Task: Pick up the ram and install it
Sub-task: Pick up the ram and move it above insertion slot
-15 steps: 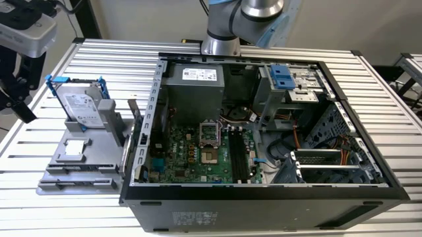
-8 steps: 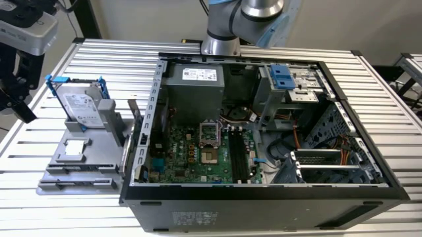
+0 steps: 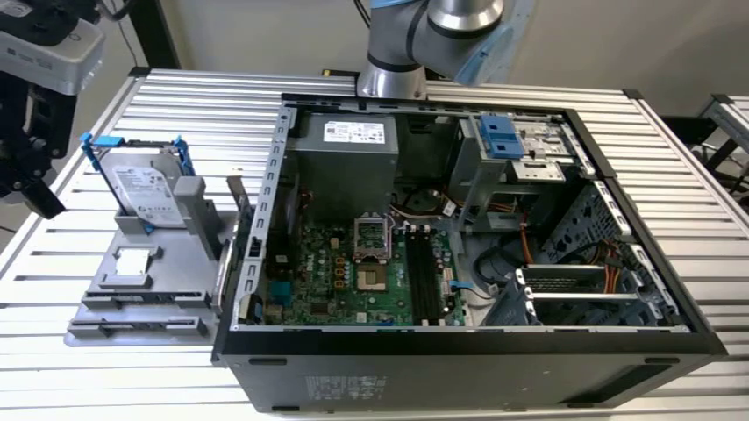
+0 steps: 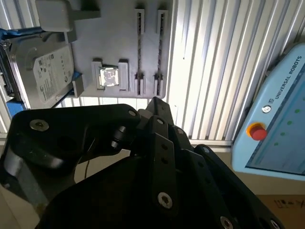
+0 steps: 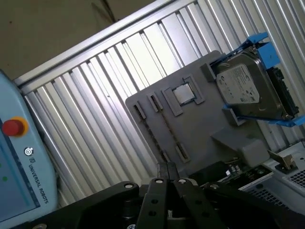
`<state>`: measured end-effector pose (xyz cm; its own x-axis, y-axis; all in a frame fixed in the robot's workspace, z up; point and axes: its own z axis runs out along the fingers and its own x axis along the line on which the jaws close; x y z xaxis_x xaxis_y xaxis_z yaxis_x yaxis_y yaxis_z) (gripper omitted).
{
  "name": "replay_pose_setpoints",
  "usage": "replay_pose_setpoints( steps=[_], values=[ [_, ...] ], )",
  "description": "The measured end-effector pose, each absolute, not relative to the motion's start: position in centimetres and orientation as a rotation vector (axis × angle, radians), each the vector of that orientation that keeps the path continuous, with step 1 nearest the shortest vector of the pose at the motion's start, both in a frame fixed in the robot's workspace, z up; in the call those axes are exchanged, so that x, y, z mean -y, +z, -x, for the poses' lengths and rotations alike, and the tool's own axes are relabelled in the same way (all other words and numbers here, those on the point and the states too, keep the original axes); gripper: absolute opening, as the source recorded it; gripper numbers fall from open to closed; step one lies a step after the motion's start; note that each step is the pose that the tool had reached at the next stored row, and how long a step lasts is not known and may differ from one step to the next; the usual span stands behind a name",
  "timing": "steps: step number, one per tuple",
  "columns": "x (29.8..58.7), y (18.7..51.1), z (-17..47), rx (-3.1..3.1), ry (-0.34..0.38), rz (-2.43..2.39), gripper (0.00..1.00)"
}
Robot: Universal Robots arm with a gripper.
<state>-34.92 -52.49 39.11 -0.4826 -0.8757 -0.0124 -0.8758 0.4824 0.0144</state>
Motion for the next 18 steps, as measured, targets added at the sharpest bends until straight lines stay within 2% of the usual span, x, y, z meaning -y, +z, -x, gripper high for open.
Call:
replay_pose_setpoints(
  steps=[18],
  values=[
    [52.49,39.11,34.92,-2.640,0.025,1.701,0.00]
  ],
)
